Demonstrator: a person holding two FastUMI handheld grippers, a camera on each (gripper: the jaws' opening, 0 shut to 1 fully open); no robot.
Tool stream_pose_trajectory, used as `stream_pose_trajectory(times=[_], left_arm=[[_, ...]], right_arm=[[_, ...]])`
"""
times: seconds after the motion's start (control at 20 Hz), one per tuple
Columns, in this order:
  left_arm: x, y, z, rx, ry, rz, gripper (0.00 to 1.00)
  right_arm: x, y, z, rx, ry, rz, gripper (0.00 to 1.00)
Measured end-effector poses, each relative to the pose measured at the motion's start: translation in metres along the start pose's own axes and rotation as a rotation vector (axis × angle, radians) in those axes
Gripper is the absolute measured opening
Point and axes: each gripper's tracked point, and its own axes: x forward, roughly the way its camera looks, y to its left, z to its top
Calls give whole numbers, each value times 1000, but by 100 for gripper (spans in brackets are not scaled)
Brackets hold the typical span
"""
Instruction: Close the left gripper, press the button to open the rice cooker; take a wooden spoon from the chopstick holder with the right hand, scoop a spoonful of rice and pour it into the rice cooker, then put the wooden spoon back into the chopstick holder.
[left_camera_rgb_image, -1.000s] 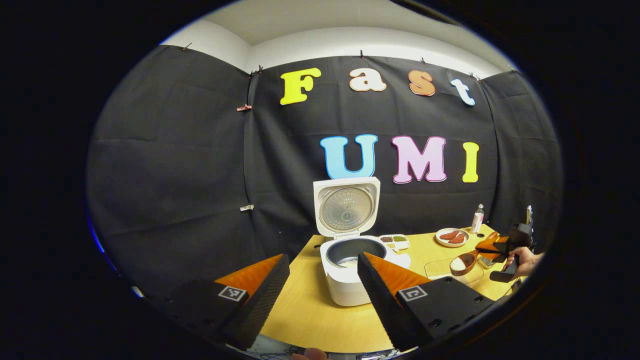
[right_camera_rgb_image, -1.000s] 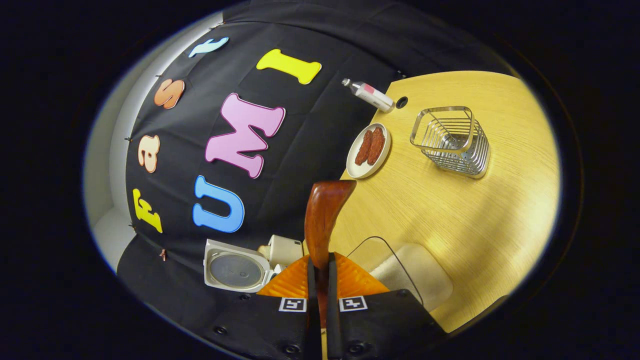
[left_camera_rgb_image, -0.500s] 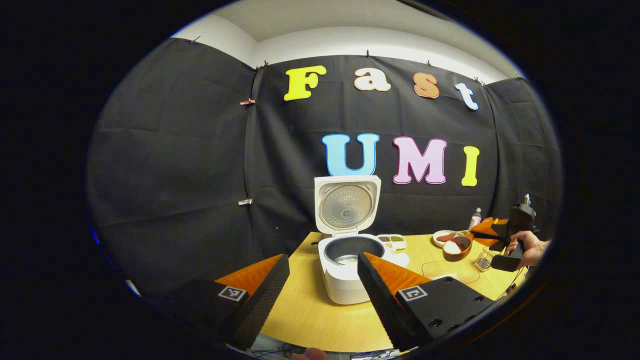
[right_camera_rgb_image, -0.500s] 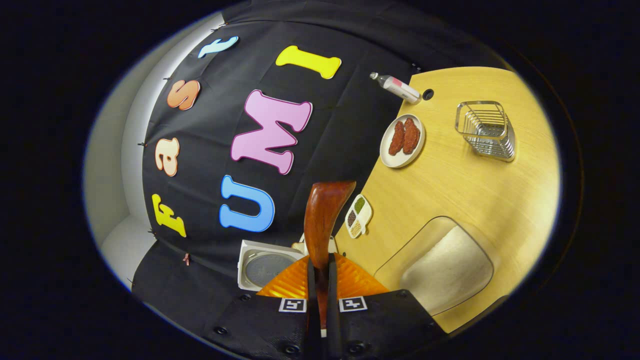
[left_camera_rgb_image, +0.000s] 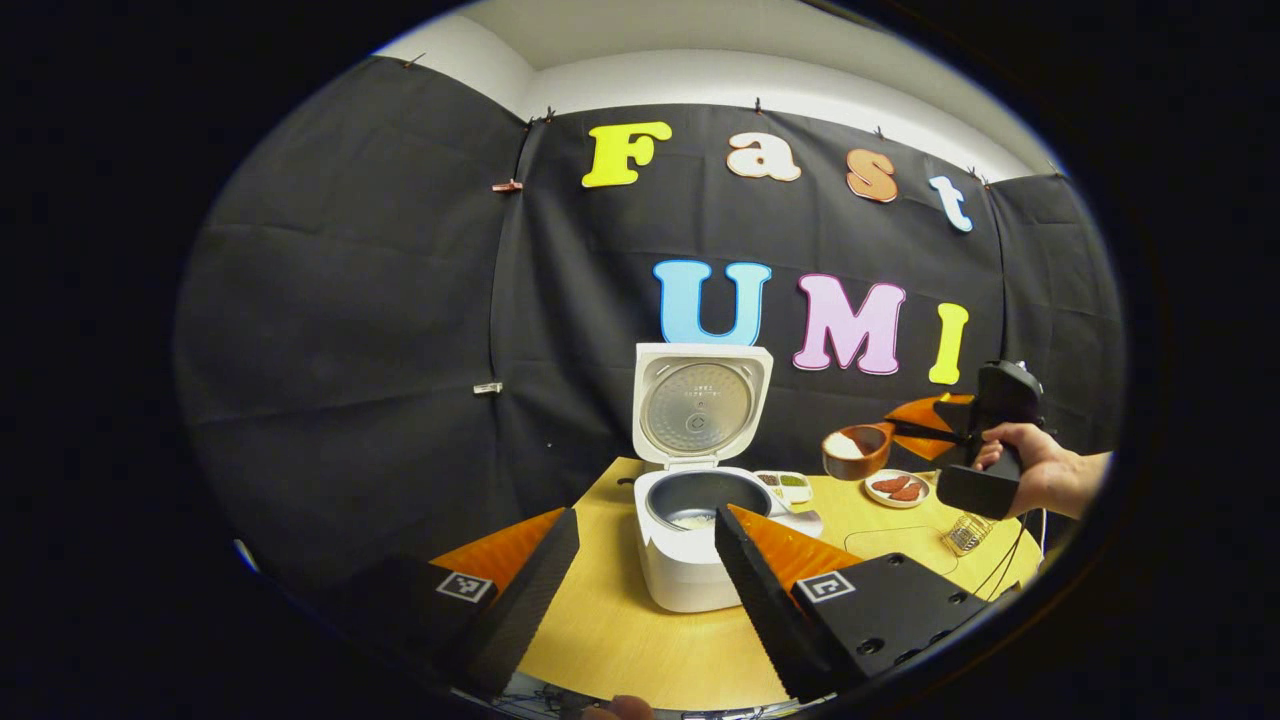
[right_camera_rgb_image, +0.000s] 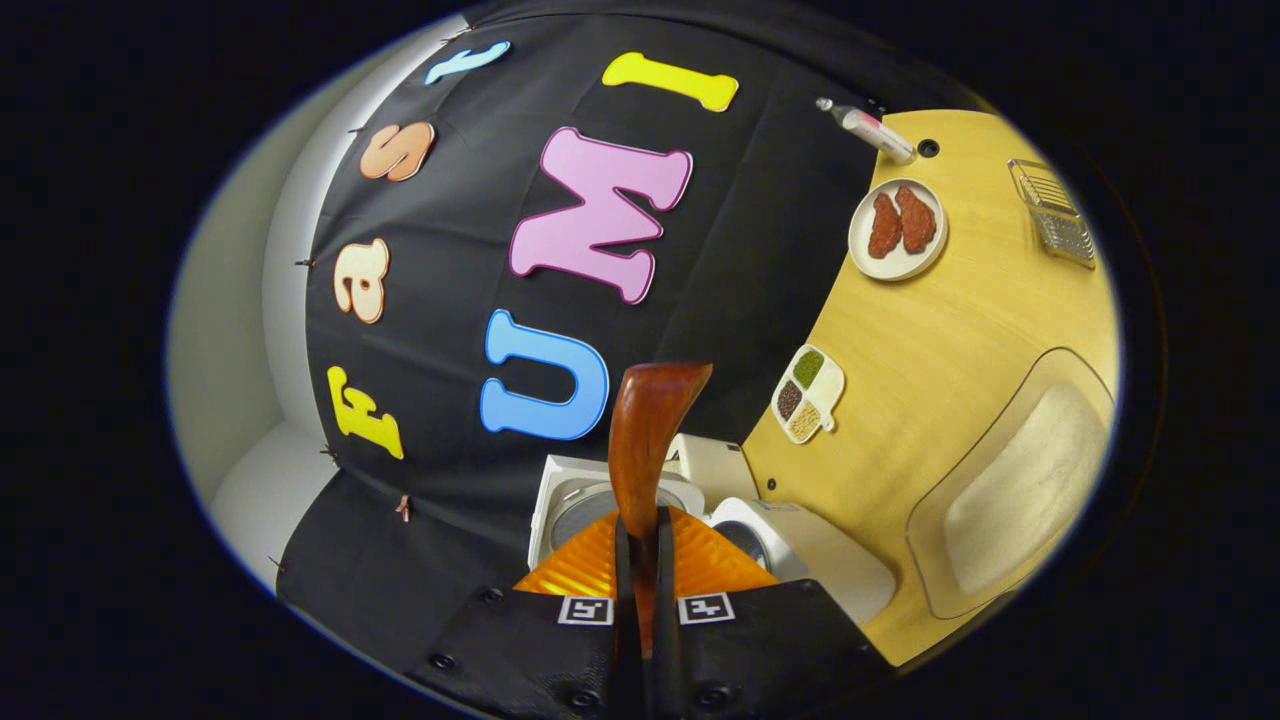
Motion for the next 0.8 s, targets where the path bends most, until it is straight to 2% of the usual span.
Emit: stream_pose_trajectory(times=[0.3,0.6,0.8], left_arm=[[5,15,-10,-33,19,17,94],[-4,23,-13,-53,12,34,95],[-6,24,-17,-64,17,41,95]], right_arm=[[48,21,-41,-108,-7,-6,9],[86,17,-71,-376,13,-38,9],[105,13,-74,-499,16,-64,8]])
